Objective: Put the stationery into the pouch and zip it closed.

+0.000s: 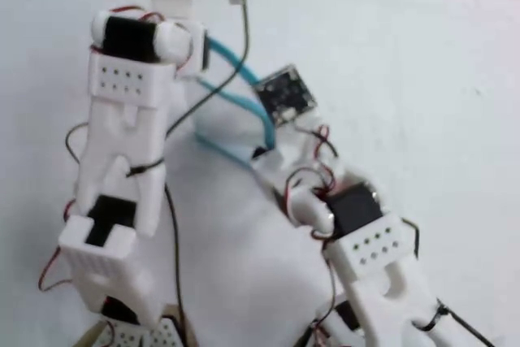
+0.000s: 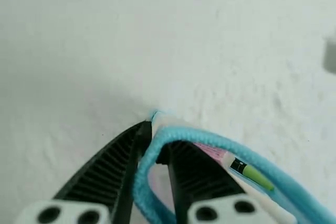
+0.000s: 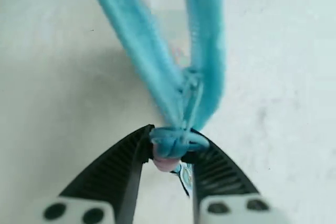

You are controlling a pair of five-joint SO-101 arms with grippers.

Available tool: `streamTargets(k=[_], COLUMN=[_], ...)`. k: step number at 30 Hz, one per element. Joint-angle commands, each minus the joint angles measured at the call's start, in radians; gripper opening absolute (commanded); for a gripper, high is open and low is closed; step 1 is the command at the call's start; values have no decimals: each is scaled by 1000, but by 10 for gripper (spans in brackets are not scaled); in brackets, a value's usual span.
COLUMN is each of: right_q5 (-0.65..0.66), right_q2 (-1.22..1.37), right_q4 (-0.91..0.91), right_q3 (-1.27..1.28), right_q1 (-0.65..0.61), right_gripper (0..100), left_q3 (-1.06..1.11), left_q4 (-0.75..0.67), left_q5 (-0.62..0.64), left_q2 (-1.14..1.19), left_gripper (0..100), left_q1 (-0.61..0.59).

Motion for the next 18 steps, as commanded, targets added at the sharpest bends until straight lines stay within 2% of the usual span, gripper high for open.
streamTargets(k=[1,13,18], right_q5=[3,3,-11], right_q2=[-10,-96,-133], right_q4=[-15,-50,5], right_q3=[8,2,-166], right_q1=[1,2,-4], right_gripper=[19,17,17], left_q3=[-2,-2,1], left_q4=[-3,-3,-14], left_q5=[0,0,3], left_q2=[14,15,15], left_gripper=[22,22,22], left_q1=[5,5,5])
